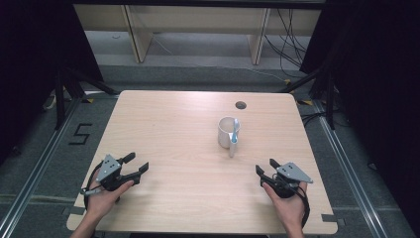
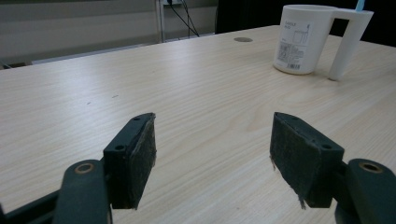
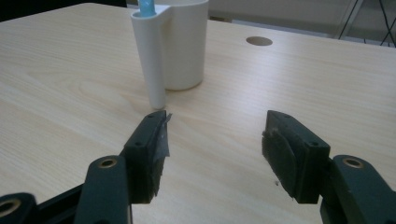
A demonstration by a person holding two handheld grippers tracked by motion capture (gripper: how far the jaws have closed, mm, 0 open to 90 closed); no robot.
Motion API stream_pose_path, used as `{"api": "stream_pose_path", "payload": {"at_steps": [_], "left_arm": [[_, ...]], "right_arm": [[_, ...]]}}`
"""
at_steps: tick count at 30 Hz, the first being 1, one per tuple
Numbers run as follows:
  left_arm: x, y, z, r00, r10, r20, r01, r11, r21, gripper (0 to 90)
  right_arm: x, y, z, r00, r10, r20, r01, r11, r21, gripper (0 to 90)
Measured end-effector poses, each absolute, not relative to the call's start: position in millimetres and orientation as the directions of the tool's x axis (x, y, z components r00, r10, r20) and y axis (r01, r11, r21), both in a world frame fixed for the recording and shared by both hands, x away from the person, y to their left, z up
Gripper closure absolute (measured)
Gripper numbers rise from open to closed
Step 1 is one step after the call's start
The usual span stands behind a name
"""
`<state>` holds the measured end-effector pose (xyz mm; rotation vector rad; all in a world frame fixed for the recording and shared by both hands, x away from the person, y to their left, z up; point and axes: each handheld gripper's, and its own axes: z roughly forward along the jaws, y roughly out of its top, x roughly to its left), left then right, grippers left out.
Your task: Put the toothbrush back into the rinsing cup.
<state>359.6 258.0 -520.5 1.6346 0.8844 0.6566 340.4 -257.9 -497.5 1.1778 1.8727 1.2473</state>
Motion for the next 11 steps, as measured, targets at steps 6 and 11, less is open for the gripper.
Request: {"api": "stream_pose_path", "payload": {"at_steps": [6, 11], "left_arm": [[357.2, 257.8, -523.3, 0.563, 0.826, -0.013, 0.186, -0.111, 0.976, 30.7], [357.1, 256.8, -524.5, 0.563, 0.827, -0.009, 0.155, -0.094, 0.983, 30.7]], "right_arm": [[333.9, -262.1, -505.7, -0.413, 0.911, -0.007, 0.330, 0.157, 0.931, 41.0], [331.7, -260.0, -506.6, -0.412, 0.911, 0.022, 0.341, 0.132, 0.931, 40.4]]}}
